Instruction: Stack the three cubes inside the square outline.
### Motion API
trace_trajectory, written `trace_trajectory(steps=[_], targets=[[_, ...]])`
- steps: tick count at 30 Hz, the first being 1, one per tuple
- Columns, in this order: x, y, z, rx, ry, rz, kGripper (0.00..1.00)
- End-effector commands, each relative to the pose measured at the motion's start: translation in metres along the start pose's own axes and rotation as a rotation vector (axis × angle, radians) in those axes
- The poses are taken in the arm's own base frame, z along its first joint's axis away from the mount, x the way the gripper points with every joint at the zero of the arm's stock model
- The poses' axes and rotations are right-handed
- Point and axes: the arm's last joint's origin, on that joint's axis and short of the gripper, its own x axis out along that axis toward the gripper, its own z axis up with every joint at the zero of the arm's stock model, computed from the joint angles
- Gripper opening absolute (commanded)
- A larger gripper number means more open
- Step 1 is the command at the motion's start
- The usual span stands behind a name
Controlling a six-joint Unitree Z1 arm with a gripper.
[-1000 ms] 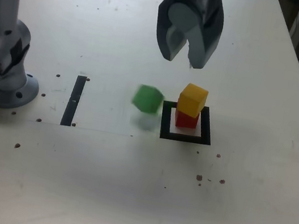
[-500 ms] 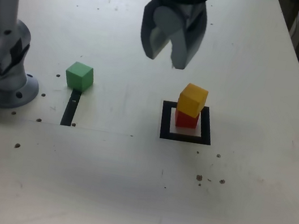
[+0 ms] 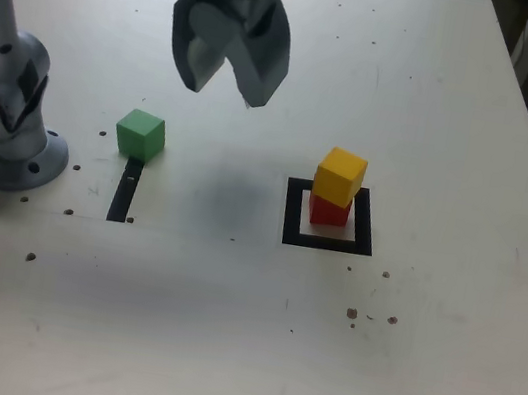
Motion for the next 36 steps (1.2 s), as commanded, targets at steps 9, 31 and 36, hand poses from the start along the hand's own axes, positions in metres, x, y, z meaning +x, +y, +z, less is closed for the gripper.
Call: trace_trajectory(steps=[9,31,36], targets=[[0.020,-0.001,-0.029,0.033,0.067,0.033,0.99],[0.067,-0.007,-0.059,0.081,0.144,-0.061,0.97],[0.075,-0.006,-0.055,0.084,0.176,-0.079,0.96]])
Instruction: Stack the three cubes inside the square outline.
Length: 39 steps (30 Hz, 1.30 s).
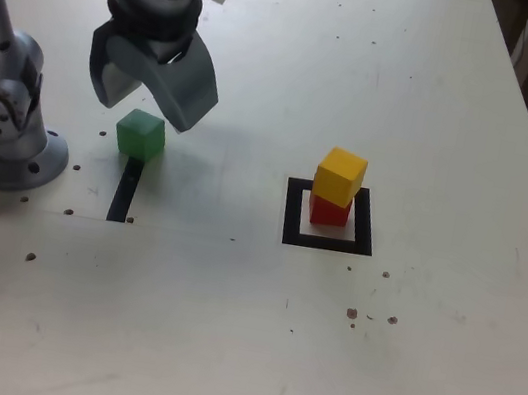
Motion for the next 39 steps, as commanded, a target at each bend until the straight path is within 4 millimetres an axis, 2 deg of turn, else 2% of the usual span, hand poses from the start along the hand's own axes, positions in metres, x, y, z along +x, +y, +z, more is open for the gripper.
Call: trace_trajectory(steps=[1,7,24,33,39], targets=[[0.004,0.002,0.002,-0.004,0.015,-0.015,0.95],[0.012,0.008,0.003,-0.044,0.044,-0.067,0.91],[0.024,0.010,0.007,-0.086,0.013,-0.076,0.89],[0.048,0.007,0.003,-0.106,0.043,-0.098,0.88],[0.051,0.006,0.003,-0.107,0.036,-0.089,0.83]])
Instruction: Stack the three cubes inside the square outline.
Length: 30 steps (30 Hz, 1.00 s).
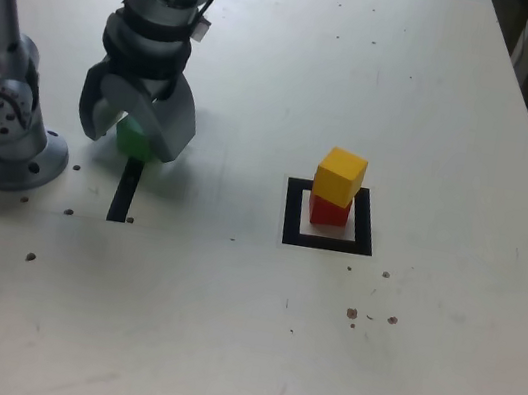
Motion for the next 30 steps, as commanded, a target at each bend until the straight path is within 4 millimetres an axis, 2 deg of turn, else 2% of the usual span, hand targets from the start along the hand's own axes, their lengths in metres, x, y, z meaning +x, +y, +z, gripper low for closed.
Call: trace_trajectory(steps=[1,8,14,18,30], targets=[[-0.0001,0.0003,-0.0003,0.000,-0.005,0.007,0.81],[-0.0035,0.0018,0.0006,-0.001,-0.025,0.026,0.65],[-0.0050,0.0021,0.0003,-0.002,-0.031,0.033,0.55],[-0.0072,0.0019,-0.0013,-0.004,-0.043,0.044,0.44],[-0.0089,0.0000,-0.0031,0.000,-0.073,0.036,0.28]])
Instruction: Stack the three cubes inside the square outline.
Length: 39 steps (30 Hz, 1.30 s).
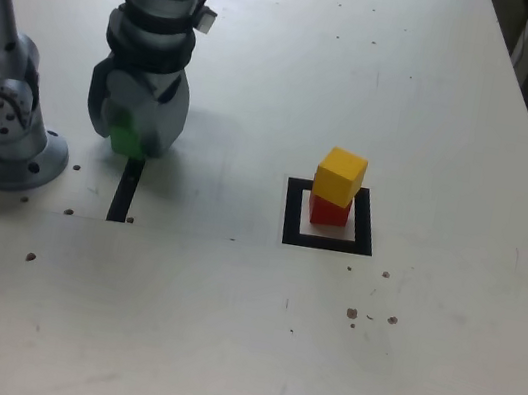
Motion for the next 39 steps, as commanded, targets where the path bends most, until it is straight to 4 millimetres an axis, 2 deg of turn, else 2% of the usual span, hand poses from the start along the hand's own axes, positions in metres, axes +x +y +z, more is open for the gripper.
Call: trace_trajectory(steps=[1,7,11,20,30,35,39], targets=[[-0.001,0.000,0.000,-0.001,-0.013,0.003,0.27],[-0.003,0.000,0.001,-0.001,-0.030,-0.006,0.21],[-0.013,0.000,0.001,0.001,-0.054,-0.019,0.21],[-0.074,0.005,0.004,-0.001,-0.106,-0.003,0.21],[-0.149,0.008,0.034,-0.008,-0.124,0.043,0.21],[-0.175,0.008,0.053,-0.004,-0.144,0.058,0.21],[-0.184,0.009,0.072,0.007,-0.148,0.058,0.21]])
